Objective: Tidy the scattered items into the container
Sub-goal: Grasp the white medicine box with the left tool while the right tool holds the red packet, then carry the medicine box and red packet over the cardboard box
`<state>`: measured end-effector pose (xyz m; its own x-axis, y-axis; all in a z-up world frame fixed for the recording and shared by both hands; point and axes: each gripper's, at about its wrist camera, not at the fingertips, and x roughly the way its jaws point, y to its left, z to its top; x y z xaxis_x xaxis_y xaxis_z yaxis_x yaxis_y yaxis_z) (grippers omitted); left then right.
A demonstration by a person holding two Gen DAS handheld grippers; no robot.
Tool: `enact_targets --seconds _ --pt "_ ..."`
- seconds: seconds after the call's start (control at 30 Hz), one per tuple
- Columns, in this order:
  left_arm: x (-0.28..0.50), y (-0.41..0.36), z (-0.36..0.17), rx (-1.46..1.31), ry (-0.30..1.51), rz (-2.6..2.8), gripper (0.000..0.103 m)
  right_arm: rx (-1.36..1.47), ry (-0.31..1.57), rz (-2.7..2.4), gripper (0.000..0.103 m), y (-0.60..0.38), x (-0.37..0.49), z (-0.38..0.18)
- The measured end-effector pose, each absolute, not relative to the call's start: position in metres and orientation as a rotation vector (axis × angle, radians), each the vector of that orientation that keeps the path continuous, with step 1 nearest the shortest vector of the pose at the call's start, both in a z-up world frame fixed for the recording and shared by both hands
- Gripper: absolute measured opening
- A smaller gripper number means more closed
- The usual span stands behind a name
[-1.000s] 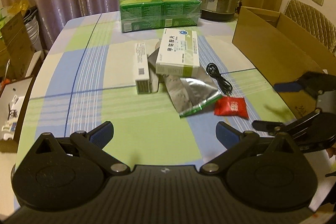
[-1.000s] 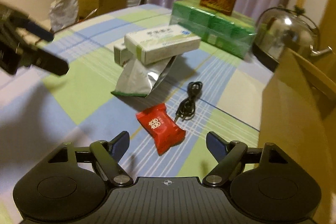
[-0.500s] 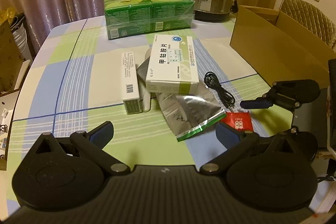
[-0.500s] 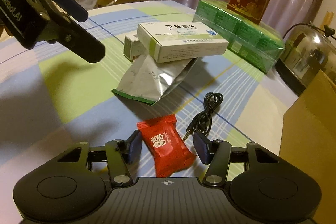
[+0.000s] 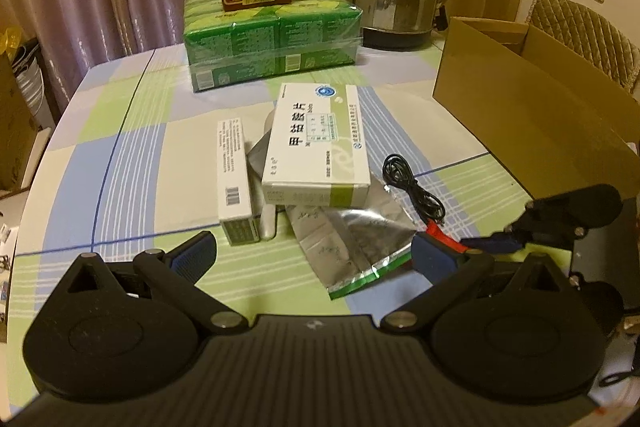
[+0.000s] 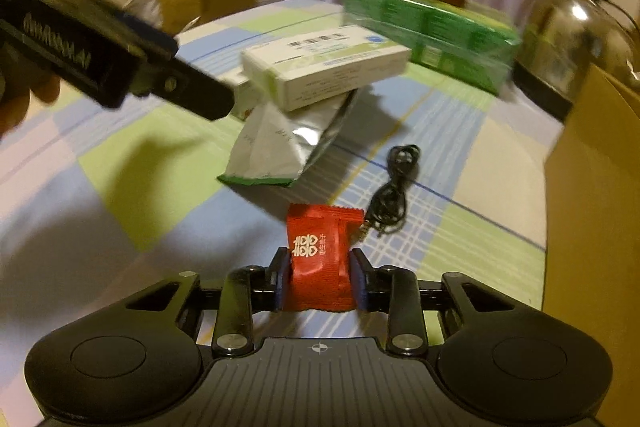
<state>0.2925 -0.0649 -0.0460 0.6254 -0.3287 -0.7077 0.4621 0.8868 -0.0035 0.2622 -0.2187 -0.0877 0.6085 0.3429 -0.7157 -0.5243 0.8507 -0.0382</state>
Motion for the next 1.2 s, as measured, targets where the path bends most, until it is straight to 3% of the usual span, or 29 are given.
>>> enact_targets --seconds 0.47,0.93,1.2 --pt "0.333 -0.100 -0.049 0.242 0.707 -0.469 0.100 -0.133 0.690 0.334 0.027 -0.237 0.257 -0.064" --pt "0.372 -0.123 -0.063 0.259 0.759 -0.440 0.068 -0.110 0.690 0.314 0.027 -0.238 0.259 -0.063" --pt "0.355 -0.114 -0.056 0.241 0.765 -0.446 0.067 -0.103 0.702 0.306 0.027 -0.239 0.250 -0.062"
